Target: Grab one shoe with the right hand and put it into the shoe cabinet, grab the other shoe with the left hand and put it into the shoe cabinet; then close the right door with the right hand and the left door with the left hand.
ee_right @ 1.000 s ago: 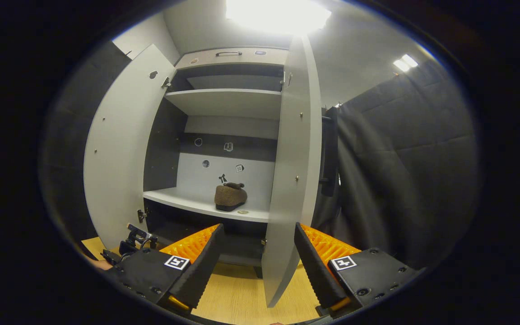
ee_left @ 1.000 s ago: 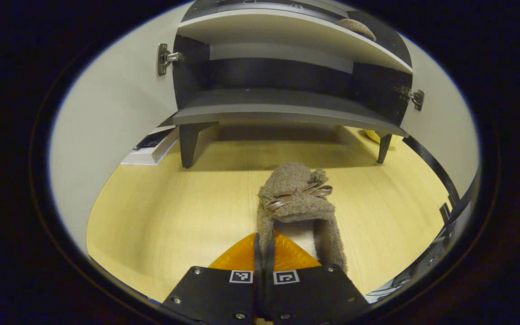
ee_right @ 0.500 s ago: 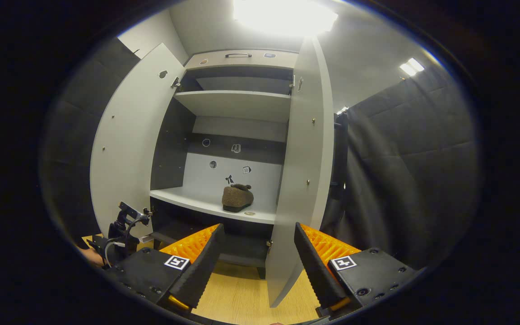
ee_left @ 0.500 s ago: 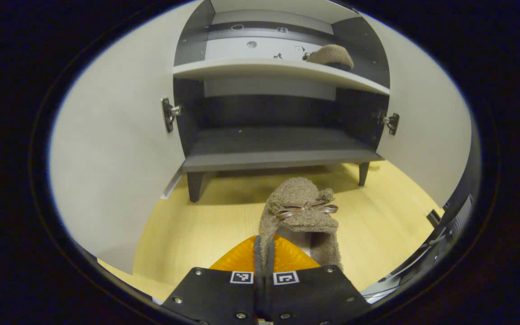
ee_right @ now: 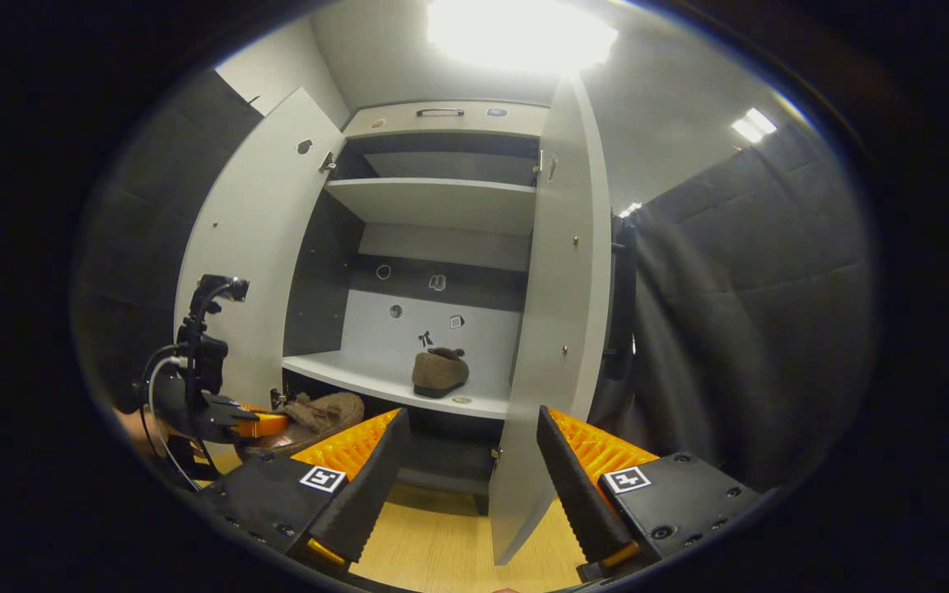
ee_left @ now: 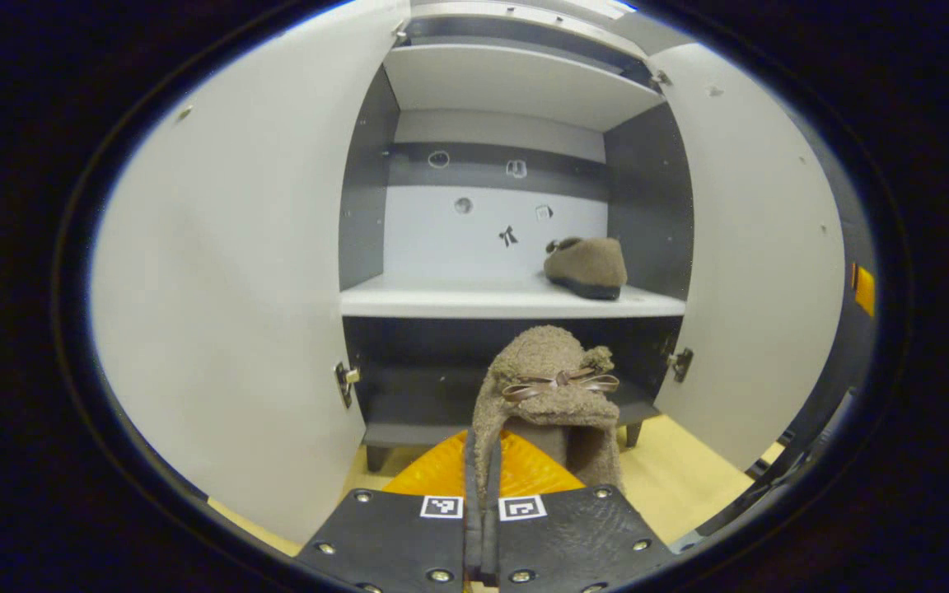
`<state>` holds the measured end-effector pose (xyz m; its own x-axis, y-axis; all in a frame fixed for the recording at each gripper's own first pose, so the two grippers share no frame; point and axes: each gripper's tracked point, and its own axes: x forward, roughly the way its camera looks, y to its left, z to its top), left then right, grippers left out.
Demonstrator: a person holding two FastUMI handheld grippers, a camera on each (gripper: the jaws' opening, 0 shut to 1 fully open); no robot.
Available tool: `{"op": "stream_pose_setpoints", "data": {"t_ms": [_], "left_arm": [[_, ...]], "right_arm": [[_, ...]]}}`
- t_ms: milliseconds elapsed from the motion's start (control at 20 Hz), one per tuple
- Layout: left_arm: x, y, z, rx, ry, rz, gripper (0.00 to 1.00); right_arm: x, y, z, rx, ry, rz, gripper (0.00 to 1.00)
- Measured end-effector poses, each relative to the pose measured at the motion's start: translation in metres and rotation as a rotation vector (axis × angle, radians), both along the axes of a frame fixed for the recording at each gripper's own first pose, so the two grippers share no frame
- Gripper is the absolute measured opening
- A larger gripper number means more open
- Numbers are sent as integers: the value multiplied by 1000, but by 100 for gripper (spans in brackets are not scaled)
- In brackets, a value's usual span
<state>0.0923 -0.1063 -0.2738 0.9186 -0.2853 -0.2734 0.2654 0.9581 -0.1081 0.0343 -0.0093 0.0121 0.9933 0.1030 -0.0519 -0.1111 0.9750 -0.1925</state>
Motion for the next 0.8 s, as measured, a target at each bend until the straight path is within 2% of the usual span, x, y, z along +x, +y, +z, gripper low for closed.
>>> {"op": "stream_pose_setpoints", "data": {"t_ms": [200, 450, 700, 800], "left_arm": [[-5, 2, 3, -37, -85, 5, 1], [-8, 8, 11, -87, -136, 28, 1], [-5, 26, 36, -107, -203, 86, 1], [-4, 23, 31, -109, -204, 113, 1]], "right_arm": [[-3, -3, 2, -15, -10, 3, 97], [-3, -19, 3, -9, -11, -44, 98], [1, -39, 3, 3, -11, -82, 97], [4, -45, 0, -1, -7, -96, 98]]}}
